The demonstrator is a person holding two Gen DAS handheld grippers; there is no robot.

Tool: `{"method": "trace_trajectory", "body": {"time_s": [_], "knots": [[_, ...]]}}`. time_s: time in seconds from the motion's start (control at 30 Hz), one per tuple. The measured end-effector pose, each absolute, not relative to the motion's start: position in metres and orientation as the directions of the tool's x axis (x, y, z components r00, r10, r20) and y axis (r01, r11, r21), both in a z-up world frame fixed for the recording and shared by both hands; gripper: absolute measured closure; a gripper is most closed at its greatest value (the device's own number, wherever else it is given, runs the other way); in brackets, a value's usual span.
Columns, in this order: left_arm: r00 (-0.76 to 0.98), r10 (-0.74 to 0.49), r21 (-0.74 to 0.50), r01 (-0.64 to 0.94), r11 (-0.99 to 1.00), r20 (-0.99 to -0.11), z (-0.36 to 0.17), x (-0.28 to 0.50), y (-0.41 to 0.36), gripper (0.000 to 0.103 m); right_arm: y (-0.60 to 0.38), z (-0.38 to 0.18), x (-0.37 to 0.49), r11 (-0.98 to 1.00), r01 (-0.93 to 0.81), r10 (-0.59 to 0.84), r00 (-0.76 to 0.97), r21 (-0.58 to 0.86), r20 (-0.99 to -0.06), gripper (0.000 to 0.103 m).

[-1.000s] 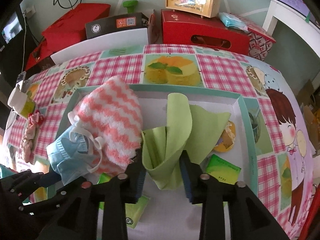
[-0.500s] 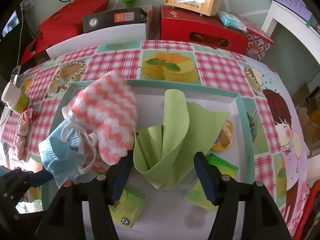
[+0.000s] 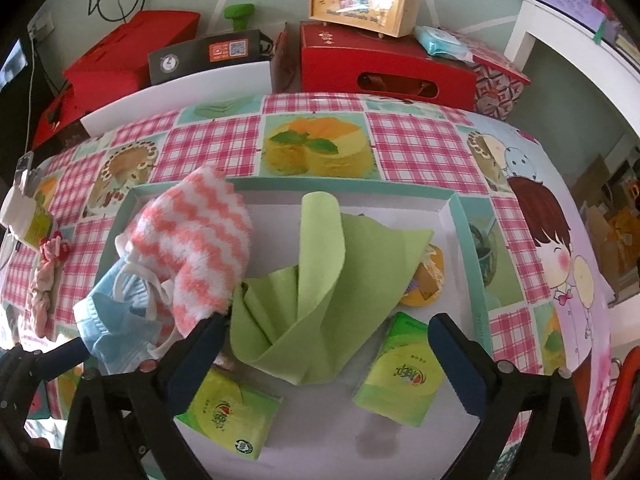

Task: Organize soft objects
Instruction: 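Open both grippers to drop the mask and green napkin into the tray, then move both grippers from the tray toward the pink scrunchie by the pill bottle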

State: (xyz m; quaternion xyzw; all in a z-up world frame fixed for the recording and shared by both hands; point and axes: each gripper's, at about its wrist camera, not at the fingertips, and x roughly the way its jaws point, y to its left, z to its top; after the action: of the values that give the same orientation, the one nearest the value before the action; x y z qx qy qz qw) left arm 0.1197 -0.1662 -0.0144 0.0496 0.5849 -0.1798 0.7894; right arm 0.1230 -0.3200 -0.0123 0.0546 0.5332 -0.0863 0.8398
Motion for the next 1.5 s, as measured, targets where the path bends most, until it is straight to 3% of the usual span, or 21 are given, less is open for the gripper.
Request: {"method": "trace_trajectory", "body": {"time_s": [0.07,1.07,1.5], "knots": [[0.253,-0.239,-0.145,0.341,0.929,-0.937,-0.013,0.118,-0.164,0.01,-0.323,-0.012,0.122,0.976,0.218,-0.089,0.416,0.004,-0.905,0.0],[0.313,-0.265,-0.156,0.333,0.93,-0.912,0.016,0.117,-0.144,0.01,-0.353,0.007,0.112,0.935,0.347,-0.11,0.466,0.067,-0.878,0.0],[0.38,-0.263,-0.195,0.208,0.958,-0.887,0.038,0.136,-0.091,0.01,-0.335,0.015,0.115,0.953,0.293,-0.087,0.508,0.077,-0.857,0.0]]}}
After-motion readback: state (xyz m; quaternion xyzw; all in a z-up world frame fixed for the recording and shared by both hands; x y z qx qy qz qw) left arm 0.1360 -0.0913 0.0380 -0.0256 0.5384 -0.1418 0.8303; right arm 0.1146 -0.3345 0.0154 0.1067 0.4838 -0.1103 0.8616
